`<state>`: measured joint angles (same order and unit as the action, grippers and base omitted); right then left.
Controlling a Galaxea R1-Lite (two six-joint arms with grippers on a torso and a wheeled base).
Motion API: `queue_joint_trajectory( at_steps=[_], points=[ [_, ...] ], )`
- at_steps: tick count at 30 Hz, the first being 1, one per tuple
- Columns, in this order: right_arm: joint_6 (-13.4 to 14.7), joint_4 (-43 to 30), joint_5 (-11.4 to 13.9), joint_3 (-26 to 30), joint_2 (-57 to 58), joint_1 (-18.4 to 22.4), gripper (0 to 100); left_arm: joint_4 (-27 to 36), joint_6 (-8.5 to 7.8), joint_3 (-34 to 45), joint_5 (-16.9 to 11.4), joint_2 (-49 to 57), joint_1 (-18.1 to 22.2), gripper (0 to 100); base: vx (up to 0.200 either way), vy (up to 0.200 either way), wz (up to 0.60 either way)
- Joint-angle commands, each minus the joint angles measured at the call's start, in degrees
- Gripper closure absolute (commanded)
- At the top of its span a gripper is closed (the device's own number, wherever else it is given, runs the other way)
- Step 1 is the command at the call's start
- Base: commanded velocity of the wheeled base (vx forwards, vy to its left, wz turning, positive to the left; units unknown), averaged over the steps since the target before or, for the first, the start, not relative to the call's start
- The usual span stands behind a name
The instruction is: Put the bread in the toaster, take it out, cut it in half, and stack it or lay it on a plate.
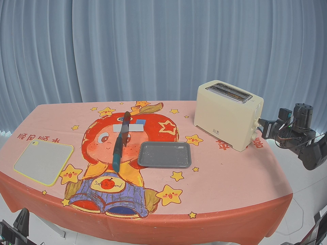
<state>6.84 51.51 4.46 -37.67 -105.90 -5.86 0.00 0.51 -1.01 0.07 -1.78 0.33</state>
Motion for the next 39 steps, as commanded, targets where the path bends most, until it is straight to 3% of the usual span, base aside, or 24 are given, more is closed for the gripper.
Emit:
queue_joint_trajectory(
  at_steps=[1, 39],
  points=[
    [-0.07, -0.35, 0.02, 0.05, -0.27, 0.06, 100, 0.0, 0.02, 1.01, 0.01, -0.07, 0.02, 100, 0.0, 0.0, 0.0],
    [-1.04, 0.26, -0.16, 0.14, -0.71, 0.15, 100, 0.0, 0.02, 1.01, 0.01, -0.07, 0.02, 100, 0.0, 0.0, 0.0]
  ],
)
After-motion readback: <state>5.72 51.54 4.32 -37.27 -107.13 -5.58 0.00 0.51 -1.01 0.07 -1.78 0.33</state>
